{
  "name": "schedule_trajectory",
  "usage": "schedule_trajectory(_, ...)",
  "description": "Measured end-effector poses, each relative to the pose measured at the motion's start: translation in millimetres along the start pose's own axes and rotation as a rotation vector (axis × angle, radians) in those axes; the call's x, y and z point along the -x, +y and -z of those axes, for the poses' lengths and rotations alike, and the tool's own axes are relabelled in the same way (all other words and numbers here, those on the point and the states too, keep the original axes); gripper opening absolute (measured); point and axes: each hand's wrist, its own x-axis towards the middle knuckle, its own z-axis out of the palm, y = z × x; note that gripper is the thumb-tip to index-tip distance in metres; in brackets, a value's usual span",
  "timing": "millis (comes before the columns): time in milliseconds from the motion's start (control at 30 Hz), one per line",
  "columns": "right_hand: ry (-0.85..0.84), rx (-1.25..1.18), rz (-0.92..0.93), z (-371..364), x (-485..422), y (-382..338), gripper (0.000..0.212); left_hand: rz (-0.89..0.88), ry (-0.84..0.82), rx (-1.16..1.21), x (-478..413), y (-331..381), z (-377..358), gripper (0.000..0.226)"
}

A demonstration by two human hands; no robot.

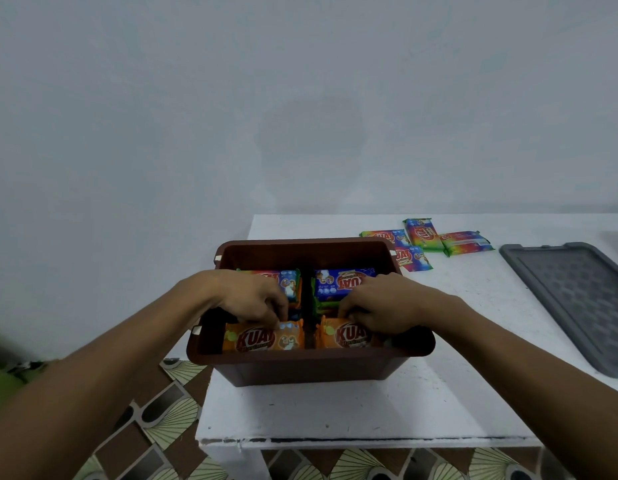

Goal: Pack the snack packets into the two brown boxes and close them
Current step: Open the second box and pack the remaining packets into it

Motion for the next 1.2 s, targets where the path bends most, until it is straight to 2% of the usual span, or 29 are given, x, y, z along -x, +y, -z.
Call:
schedule_trajectory(333, 0.027, 0.049, 0.007, -4.4, -2.6, -1.7, 0.037, 0.059, -0.065, 0.108, -4.0, -0.2, 0.5, 0.020)
schedule_trajectory(533, 0.024, 0.074, -0.006, -7.1, -3.8, -2.1, 0.041, 0.107, -0.055, -0.018, -10.4, 1.7, -2.0, 0.021)
schedule_trajectory(767, 0.029, 0.021, -0.009, -6.3, -3.1, -0.9, 0.031, 0.011, -0.005, -0.007, -9.6, -2.6, -2.7, 0.018)
schedule_trajectory(900, 0.220, -0.206, -0.003, -1.8, -1.8, 3.2, 0.014, -0.177, 0.259, 0.021, -8.3, -9.4, -2.6, 0.013)
schedule_trajectory(967, 0.305, -0.231, 0.000, 2.0, -6.0, 8.7, 0.015, -0.221, 0.432, -0.001, -7.8, -10.9, 0.6, 0.008)
schedule_trajectory(1067, 0.248, -0.001, 0.001, 7.8, -20.8, 9.5, 0.034, -0.194, 0.596, -0.293, -13.9, -13.7, 8.1, 0.027)
schedule_trajectory(1133, 0.138, 0.136, -0.003, 10.8, -33.9, 2.8, 0.046, -0.126, 0.566, -0.450, -21.8, -12.8, 8.8, 0.045)
schedule_trajectory(1200, 0.089, 0.252, -0.008, 10.1, -45.3, -4.0, 0.048, -0.054, 0.511, -0.527, -30.9, -12.5, 4.8, 0.066)
